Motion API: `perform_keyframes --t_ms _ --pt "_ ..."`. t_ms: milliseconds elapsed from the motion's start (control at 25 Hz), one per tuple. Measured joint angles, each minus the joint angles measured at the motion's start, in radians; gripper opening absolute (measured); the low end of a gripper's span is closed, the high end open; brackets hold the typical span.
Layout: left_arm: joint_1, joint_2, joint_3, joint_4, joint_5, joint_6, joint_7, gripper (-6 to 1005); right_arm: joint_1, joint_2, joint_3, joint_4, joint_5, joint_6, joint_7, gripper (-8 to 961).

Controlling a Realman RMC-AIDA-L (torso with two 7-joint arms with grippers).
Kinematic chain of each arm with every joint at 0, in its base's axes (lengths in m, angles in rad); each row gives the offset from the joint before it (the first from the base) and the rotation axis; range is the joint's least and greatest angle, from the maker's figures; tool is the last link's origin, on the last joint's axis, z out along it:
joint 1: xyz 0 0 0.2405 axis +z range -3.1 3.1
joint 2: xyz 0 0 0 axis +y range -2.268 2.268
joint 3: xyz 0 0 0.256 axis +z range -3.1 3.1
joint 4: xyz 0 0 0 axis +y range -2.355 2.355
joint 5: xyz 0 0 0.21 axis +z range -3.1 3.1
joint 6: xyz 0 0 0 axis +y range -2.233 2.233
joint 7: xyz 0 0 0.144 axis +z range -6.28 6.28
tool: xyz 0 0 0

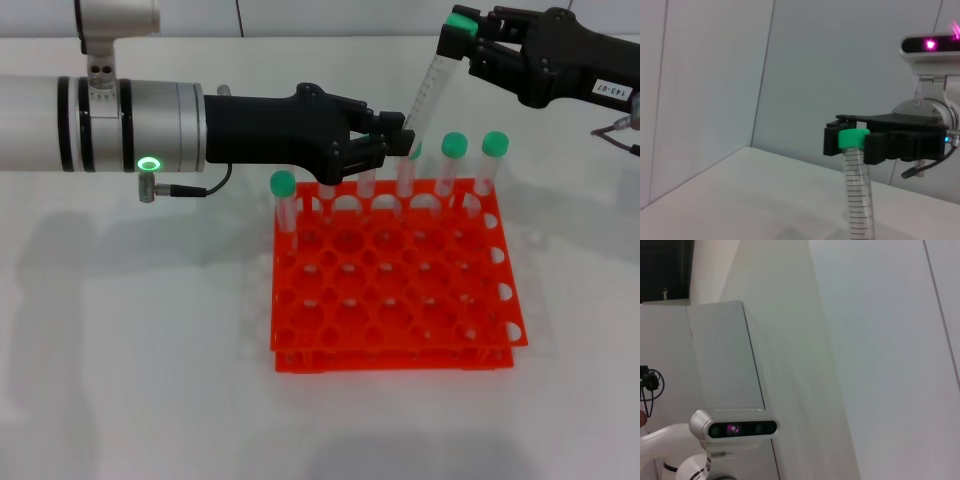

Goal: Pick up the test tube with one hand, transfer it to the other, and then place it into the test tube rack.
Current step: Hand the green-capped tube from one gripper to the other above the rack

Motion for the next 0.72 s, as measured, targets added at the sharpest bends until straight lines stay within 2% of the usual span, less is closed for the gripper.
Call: perform_keyframes --t_ms 280,720 --pt "0.0 0.0 0.007 0.001 -0.011 0.005 -0.004 232 0.002 -0.001 0.0 0.0 0.0 0.003 0.0 278" --pt "0.009 0.001 0.008 0.003 -0.035 0.015 -0.024 394 0.002 -0.002 0.002 0.0 0.0 0.008 0.0 271"
